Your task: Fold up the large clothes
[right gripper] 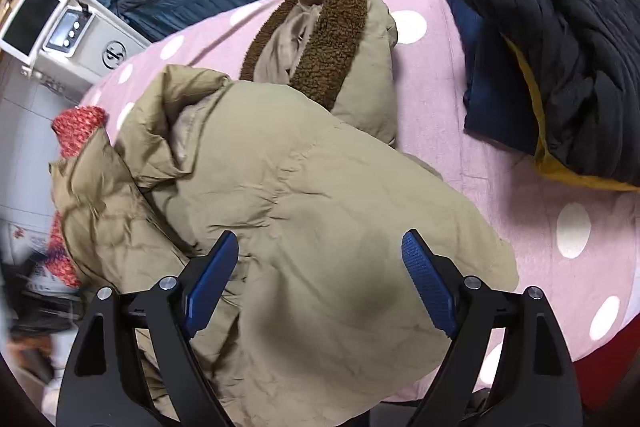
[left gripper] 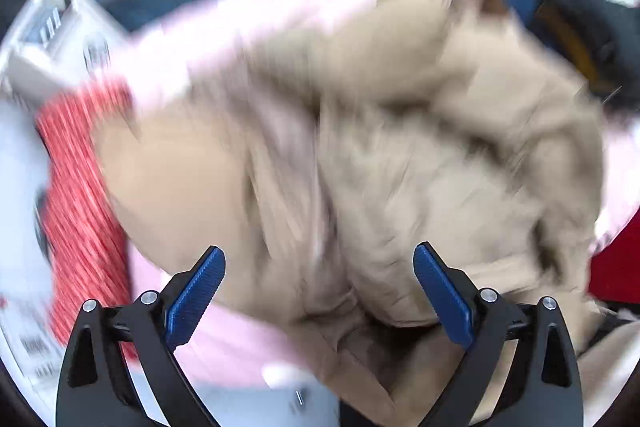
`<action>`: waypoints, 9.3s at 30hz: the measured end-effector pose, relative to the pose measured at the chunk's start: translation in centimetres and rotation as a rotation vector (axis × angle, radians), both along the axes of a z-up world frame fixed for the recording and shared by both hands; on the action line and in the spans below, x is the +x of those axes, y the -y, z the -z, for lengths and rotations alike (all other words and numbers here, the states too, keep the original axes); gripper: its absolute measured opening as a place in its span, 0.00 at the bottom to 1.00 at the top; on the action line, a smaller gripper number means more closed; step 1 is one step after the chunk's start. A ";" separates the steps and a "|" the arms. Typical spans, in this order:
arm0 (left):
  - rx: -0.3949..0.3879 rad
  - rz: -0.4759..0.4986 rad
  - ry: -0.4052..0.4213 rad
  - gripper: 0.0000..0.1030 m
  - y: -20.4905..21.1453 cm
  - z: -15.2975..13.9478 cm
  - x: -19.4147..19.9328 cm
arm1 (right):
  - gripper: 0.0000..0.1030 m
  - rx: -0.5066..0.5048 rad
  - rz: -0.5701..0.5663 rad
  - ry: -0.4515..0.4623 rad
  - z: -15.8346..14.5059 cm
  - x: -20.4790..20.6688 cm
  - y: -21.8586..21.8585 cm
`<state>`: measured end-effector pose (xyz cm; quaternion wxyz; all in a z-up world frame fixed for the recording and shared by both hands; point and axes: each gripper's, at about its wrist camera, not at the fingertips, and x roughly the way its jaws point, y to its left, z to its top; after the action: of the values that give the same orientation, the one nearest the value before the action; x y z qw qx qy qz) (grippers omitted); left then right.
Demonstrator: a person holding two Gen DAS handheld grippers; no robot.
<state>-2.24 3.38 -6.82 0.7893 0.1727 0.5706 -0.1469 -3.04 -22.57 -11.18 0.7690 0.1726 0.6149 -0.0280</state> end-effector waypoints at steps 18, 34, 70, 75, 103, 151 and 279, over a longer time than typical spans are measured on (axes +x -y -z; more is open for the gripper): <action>-0.087 0.017 -0.072 0.94 10.6 4.7 20.6 | 0.81 0.005 0.085 0.014 2.2 6.9 4.1; -0.160 -0.035 -0.265 0.95 5.9 12.1 19.5 | 0.21 0.134 -0.038 -0.041 7.4 16.9 0.6; -0.139 -0.348 0.122 0.94 -8.1 0.5 13.0 | 0.76 0.093 -0.251 0.100 -0.9 7.4 -9.6; -0.067 -0.442 0.170 0.94 -14.5 -1.3 9.9 | 0.77 0.078 -0.292 0.099 -2.5 4.8 -9.8; -0.160 -0.630 -0.092 0.95 -25.0 5.9 0.1 | 0.15 -0.162 -0.381 -0.197 3.4 -9.7 -6.8; -0.242 -0.186 -0.308 0.88 -21.4 6.7 -13.7 | 0.66 0.207 0.068 -0.252 5.9 -14.4 -0.2; -0.030 -0.643 0.354 0.94 -15.6 1.3 19.6 | 0.79 0.066 -0.102 0.179 -1.1 30.6 -6.7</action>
<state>17.38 18.96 -8.07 0.8841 -0.0046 0.4482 0.1325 27.60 -15.89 -10.06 0.8152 0.1679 0.5522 0.0471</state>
